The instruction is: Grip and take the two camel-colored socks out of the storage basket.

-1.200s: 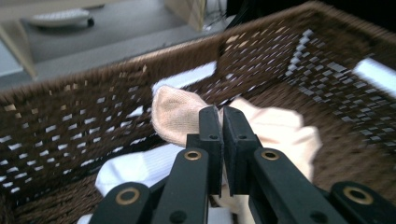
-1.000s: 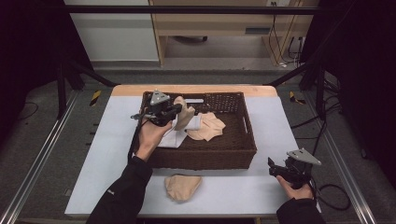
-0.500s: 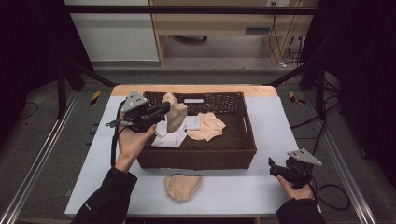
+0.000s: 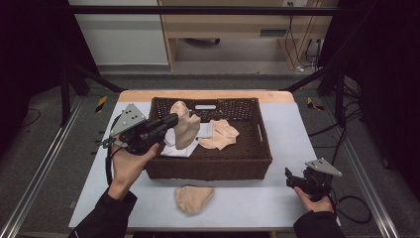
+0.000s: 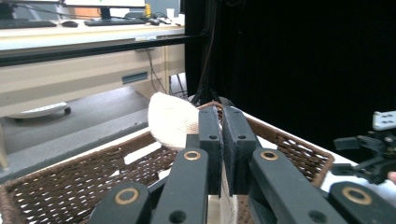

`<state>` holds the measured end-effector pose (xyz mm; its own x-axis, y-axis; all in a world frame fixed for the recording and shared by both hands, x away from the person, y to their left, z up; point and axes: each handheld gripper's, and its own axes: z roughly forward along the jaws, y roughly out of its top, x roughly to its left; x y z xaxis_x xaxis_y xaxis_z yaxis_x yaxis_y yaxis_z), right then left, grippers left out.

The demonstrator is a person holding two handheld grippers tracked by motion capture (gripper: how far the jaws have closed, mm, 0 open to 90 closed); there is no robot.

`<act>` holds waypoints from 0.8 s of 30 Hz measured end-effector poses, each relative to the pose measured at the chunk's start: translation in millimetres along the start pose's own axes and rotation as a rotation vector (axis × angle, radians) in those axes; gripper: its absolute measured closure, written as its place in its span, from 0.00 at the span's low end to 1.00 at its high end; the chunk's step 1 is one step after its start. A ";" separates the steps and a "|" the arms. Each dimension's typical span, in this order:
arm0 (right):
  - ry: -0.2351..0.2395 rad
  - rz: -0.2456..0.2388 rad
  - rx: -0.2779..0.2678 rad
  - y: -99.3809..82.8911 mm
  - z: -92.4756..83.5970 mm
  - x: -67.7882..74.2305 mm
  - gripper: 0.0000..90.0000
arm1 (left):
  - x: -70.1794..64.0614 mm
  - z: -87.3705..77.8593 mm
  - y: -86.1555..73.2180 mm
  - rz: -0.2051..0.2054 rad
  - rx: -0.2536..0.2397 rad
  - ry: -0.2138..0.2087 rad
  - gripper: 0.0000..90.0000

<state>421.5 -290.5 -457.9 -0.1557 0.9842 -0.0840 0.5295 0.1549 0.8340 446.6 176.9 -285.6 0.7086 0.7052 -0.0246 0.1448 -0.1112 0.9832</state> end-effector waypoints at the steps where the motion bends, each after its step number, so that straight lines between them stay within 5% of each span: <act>1: 0.001 0.002 0.002 -0.2 0.0 0.0 0.11 | -2.5 -2.2 0.3 0.004 -0.004 -0.005 0.96; 12: 0.001 0.001 0.001 -0.2 -1.1 0.5 0.11 | -22.7 -28.8 -6.0 0.043 -0.038 -0.051 0.96; 24: 0.000 -0.003 0.000 0.1 -2.2 1.3 0.11 | -38.3 -47.1 -25.2 0.038 -0.026 -0.093 0.96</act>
<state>419.5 -289.3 -456.7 -0.1575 0.9838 -0.0860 0.5288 0.1576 0.8340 383.3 185.7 -300.9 0.7741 0.6331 -0.0030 0.0999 -0.1174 0.9881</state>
